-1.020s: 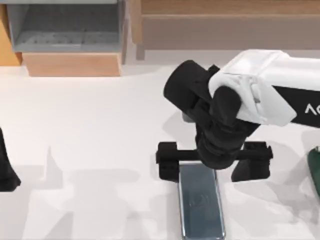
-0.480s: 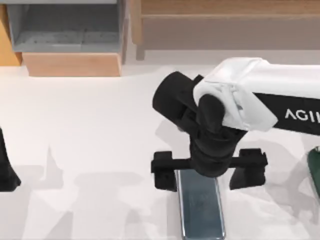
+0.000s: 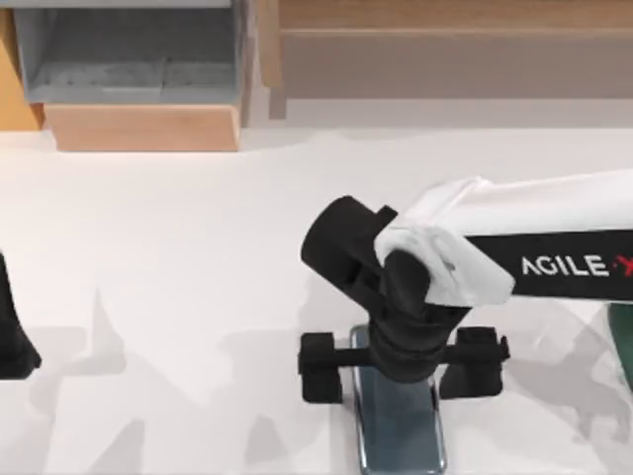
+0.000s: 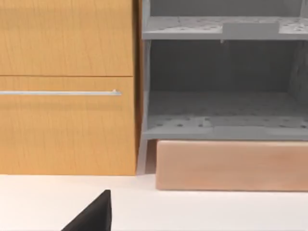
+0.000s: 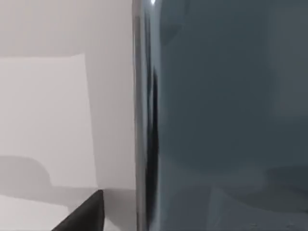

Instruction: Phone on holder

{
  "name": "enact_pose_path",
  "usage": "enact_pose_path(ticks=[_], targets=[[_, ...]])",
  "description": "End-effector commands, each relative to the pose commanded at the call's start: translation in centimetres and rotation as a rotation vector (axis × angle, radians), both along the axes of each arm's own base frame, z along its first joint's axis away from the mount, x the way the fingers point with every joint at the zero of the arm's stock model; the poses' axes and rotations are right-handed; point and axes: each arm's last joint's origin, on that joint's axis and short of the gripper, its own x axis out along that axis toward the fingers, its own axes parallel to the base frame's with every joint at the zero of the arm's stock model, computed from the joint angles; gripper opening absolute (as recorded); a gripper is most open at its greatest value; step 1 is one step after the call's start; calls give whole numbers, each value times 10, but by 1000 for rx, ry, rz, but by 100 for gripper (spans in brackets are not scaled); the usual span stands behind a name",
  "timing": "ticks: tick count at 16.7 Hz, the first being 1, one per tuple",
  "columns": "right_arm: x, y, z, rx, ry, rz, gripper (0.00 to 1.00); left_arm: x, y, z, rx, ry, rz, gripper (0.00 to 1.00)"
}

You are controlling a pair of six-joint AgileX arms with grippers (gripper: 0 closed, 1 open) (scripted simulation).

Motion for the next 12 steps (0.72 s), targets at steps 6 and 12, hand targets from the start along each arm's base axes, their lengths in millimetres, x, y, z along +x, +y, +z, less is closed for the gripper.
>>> enact_pose_path(ticks=[6, 12], targets=[[0, 0, -2, -1, 1, 0, 85, 0, 0, 0, 0, 0, 0, 100], [0, 0, -2, -1, 1, 0, 40, 0, 0, 0, 0, 0, 0, 100]])
